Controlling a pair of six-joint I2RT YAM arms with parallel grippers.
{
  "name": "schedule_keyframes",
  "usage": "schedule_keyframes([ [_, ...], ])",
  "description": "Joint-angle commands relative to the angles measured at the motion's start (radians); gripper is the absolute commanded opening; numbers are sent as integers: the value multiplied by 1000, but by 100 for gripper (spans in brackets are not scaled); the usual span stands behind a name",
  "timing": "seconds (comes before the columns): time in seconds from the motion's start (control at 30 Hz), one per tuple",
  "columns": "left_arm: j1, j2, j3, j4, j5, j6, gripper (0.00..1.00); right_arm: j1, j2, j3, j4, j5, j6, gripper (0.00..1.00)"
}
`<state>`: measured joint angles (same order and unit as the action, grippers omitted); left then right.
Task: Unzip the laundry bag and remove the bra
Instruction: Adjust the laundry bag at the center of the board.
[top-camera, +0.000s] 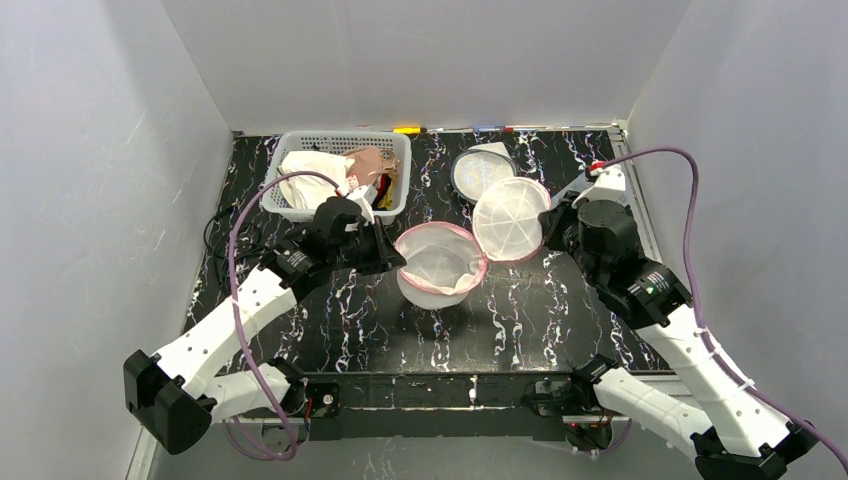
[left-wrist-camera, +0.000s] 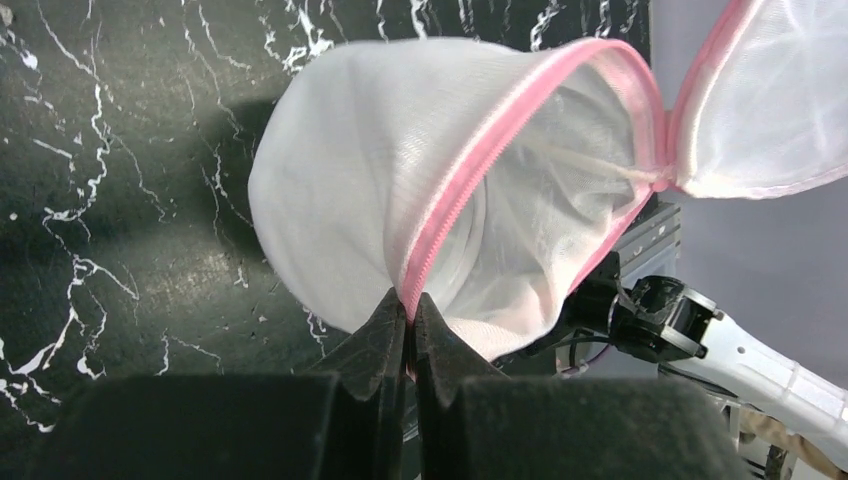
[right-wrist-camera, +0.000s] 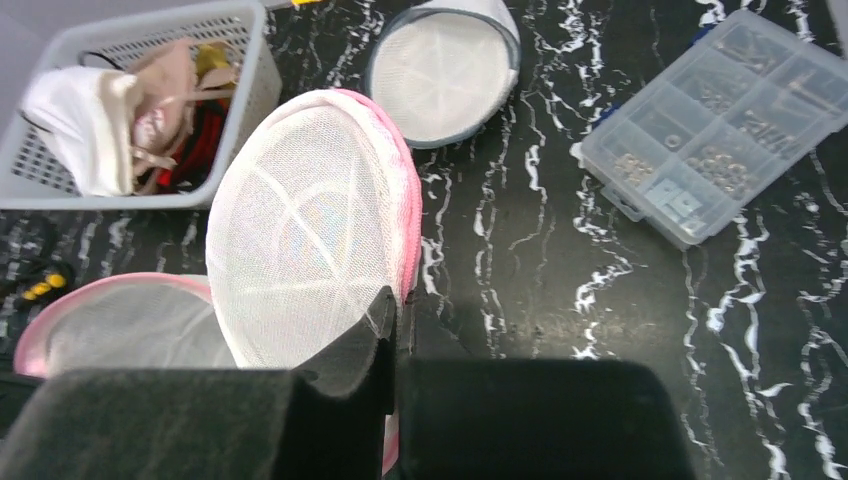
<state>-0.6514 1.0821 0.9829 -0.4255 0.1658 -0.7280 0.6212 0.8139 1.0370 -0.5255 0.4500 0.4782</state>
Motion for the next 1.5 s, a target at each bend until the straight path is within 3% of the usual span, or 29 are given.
schedule_keyframes([
  [0.0, -5, 53, 25, -111, 38, 14, 0, -6, 10, 36, -61, 52, -107, 1],
  [0.2, -5, 149, 107, -109, 96, 17, 0, -1, 89, 236, -106, 67, -224, 1],
  [0.43, -6, 256, 20, -70, 83, -30, 0, 61, 150, 127, -143, 259, -223, 1],
  [0.53, -6, 241, 37, -68, 56, -41, 0, 239, 224, 142, -149, 476, -228, 1],
  [0.6, -7, 231, 82, -100, 27, -41, 0, 398, 294, 212, -170, 705, -229, 1],
  [0.67, -6, 225, 144, -141, 15, -37, 0, 487, 350, 303, -173, 823, -255, 1],
  [0.8, -6, 211, 203, -176, 19, -33, 0, 507, 405, 370, -127, 791, -310, 1],
  [1.07, -8, 179, 8, -71, 67, -82, 0, 554, 390, 279, -148, 822, -300, 1],
  [1.3, -8, 220, -26, -58, 59, -68, 0, 605, 392, 204, -236, 938, -257, 1],
  [1.47, -7, 220, -6, -57, 62, -77, 4, 609, 322, 115, -92, 869, -294, 1],
])
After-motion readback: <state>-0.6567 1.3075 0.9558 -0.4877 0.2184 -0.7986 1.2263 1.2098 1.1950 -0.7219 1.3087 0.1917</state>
